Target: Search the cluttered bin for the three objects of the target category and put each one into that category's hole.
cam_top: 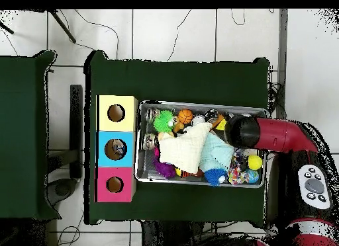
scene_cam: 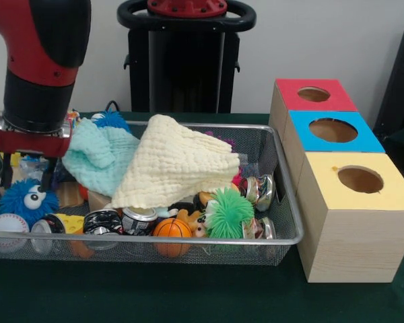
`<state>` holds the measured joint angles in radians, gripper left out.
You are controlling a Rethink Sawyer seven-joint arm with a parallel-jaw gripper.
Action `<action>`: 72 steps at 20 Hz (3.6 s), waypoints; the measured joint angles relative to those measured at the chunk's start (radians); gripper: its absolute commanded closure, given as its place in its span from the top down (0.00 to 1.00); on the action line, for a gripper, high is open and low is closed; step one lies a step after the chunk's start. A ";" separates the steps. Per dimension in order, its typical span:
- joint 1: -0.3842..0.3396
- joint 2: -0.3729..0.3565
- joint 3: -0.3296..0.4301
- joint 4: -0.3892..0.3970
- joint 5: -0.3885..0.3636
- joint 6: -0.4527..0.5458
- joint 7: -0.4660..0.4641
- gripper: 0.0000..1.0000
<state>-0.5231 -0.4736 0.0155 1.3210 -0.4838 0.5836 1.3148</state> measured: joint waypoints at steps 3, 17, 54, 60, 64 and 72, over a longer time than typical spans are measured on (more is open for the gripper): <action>0.000 0.013 0.007 0.018 0.000 0.028 0.000 1.00; -0.023 0.014 0.033 0.091 -0.025 0.138 0.000 1.00; 0.006 -0.004 0.021 0.098 -0.350 0.080 0.000 1.00; 0.024 0.024 -0.001 0.068 -0.410 0.051 0.000 0.00; 0.049 0.034 -0.030 0.055 -0.434 0.033 0.000 0.00; 0.110 0.064 -0.100 0.044 -0.468 -0.029 0.000 0.00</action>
<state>-0.4134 -0.4093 -0.0841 1.3653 -0.9518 0.5545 1.3148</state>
